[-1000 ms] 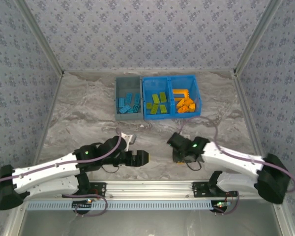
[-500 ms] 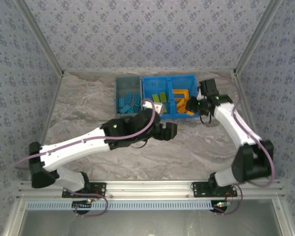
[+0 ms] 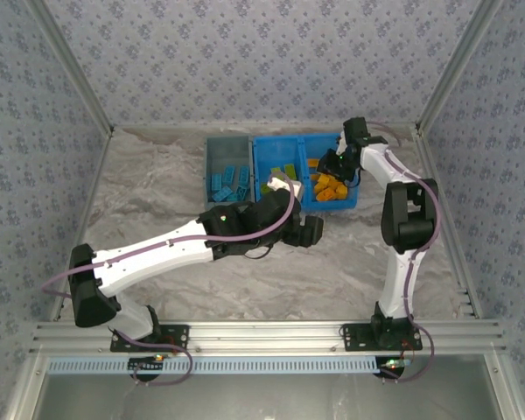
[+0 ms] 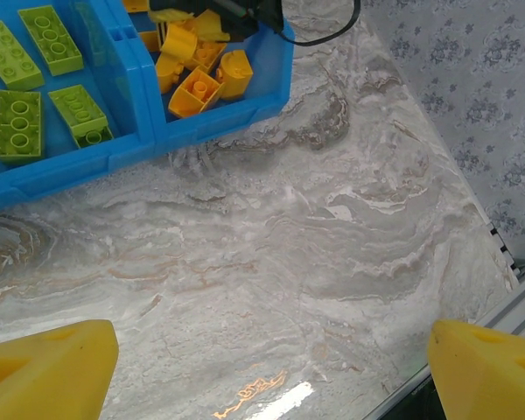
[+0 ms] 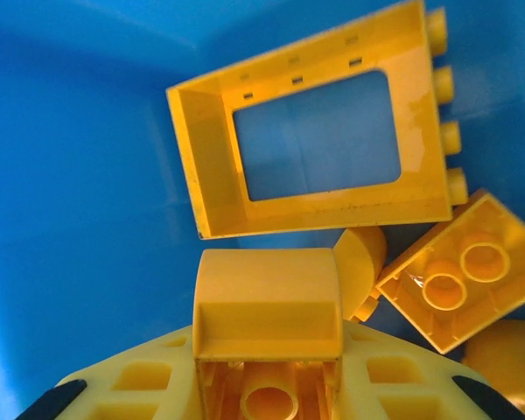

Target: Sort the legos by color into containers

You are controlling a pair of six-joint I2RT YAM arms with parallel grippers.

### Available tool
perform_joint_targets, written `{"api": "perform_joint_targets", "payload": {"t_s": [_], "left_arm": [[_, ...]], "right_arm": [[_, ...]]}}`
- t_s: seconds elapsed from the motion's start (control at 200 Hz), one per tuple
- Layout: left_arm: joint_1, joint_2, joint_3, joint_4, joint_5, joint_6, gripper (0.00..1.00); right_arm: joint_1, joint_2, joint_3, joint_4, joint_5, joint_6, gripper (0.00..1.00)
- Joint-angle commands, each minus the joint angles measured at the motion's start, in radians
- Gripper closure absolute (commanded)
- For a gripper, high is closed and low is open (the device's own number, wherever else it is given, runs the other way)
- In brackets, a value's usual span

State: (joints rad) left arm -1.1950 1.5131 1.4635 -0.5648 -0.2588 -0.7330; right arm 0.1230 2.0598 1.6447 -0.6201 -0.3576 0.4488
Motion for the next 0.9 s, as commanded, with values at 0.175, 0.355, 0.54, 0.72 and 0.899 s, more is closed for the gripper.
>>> {"api": "perform_joint_targets", "payload": {"t_s": [0.175,0.355,0.54,0.72,0.899], "left_arm": [[0.002,-0.005,0.008,0.005,-0.013,0.021,0.09],[0.003,-0.019,0.003,-0.011,-0.033,0.012,0.09],[0.003,-0.037,-0.002,-0.027,-0.052,0.007,0.09],[0.005,-0.099,-0.037,-0.068,-0.123,-0.013,0.09],[0.074,-0.222,-0.105,-0.237,-0.186,-0.102,0.08]], "right_arm": [[0.012,0.033,0.047,-0.021,-0.067,0.053,0.65],[0.012,-0.035,0.024,-0.020,-0.058,0.058,0.49],[0.013,-0.122,0.025,-0.056,-0.033,0.048,0.48],[0.014,-0.321,-0.068,-0.051,0.051,0.038,0.50],[0.043,-0.694,-0.333,0.014,0.207,0.028,0.44]]}}
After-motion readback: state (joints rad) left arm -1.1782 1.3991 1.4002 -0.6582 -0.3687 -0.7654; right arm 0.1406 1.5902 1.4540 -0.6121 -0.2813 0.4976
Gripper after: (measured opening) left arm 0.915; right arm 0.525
